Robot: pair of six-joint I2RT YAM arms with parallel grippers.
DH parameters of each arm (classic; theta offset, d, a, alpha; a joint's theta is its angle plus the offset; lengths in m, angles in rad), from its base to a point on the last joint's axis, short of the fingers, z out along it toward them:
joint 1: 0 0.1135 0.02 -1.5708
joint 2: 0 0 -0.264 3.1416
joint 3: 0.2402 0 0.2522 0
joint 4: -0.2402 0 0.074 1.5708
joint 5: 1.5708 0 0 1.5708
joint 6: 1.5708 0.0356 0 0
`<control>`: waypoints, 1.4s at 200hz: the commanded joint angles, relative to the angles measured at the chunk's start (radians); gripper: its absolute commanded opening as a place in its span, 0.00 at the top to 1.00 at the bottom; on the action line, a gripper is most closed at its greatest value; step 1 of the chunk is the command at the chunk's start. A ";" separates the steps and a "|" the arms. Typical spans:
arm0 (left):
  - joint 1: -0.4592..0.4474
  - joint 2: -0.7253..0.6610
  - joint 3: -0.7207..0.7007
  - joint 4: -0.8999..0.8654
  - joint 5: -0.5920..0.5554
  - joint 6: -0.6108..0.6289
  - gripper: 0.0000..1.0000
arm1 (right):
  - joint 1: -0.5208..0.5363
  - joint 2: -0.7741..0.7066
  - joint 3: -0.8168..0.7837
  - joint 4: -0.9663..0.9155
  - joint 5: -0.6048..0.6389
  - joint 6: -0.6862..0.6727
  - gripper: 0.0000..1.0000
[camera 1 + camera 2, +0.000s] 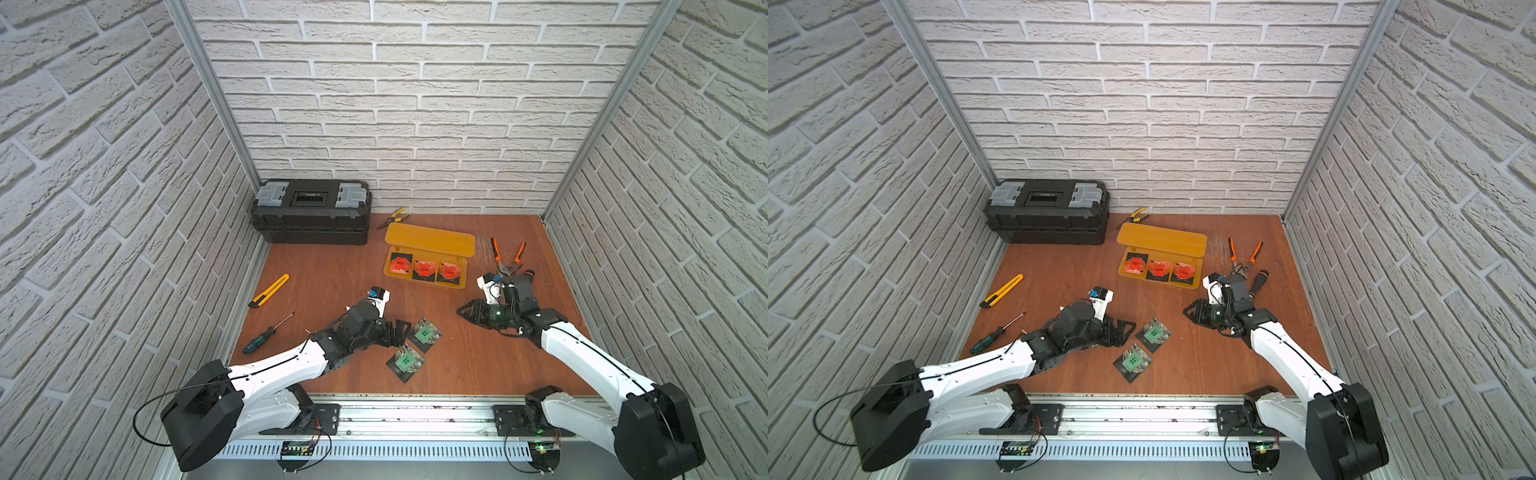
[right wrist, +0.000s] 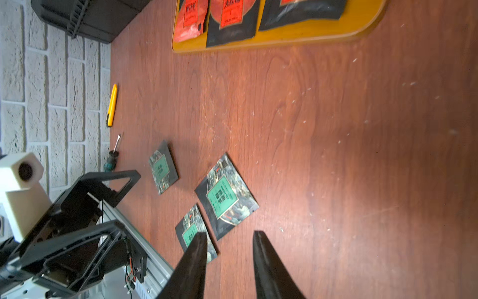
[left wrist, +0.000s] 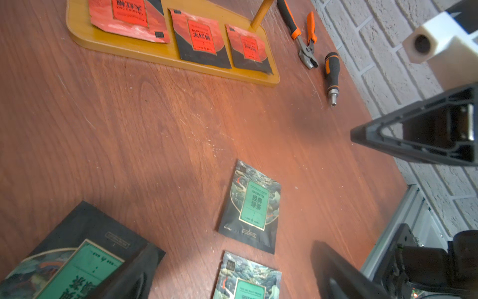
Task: Place the tea bags on the shelf by color
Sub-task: Pick up the tea bag from the center of the board.
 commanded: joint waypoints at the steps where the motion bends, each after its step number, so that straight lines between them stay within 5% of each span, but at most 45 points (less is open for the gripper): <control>1: 0.006 0.032 0.005 0.063 0.020 -0.001 0.02 | 0.071 -0.031 -0.039 0.041 0.056 0.084 0.66; 113: 0.004 0.127 0.017 0.121 0.021 -0.074 0.01 | 0.362 0.179 -0.053 0.204 0.182 0.217 0.69; 280: -0.006 0.232 0.044 0.170 0.069 -0.079 0.04 | 0.387 0.365 0.007 0.270 0.260 0.231 0.75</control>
